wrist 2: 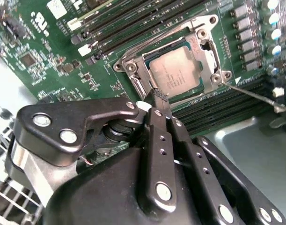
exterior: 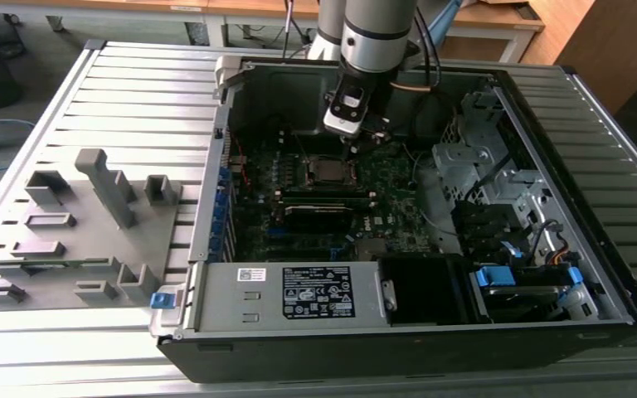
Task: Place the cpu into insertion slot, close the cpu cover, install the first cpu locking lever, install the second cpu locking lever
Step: 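Close the cpu cover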
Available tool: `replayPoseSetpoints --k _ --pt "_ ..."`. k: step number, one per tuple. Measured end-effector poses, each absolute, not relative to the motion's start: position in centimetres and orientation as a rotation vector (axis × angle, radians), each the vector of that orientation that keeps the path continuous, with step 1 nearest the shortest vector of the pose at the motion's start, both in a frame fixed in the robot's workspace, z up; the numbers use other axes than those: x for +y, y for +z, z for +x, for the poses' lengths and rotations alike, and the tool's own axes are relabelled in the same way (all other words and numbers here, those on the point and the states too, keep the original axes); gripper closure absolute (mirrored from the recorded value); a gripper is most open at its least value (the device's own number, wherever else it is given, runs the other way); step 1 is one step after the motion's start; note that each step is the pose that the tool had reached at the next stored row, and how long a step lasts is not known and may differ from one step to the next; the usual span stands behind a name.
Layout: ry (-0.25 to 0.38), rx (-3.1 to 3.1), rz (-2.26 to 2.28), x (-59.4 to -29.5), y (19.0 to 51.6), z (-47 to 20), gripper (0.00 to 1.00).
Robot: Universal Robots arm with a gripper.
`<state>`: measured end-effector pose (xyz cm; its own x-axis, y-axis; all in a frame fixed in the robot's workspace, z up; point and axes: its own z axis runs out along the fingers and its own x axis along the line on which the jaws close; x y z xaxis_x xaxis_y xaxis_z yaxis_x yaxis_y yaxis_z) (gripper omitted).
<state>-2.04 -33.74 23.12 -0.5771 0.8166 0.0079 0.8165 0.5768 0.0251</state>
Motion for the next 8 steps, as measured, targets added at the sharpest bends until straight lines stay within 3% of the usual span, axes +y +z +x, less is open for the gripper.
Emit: replayPoseSetpoints --k 8 --pt "0.041 2.797 1.42 -33.74 23.12 -2.04 0.89"
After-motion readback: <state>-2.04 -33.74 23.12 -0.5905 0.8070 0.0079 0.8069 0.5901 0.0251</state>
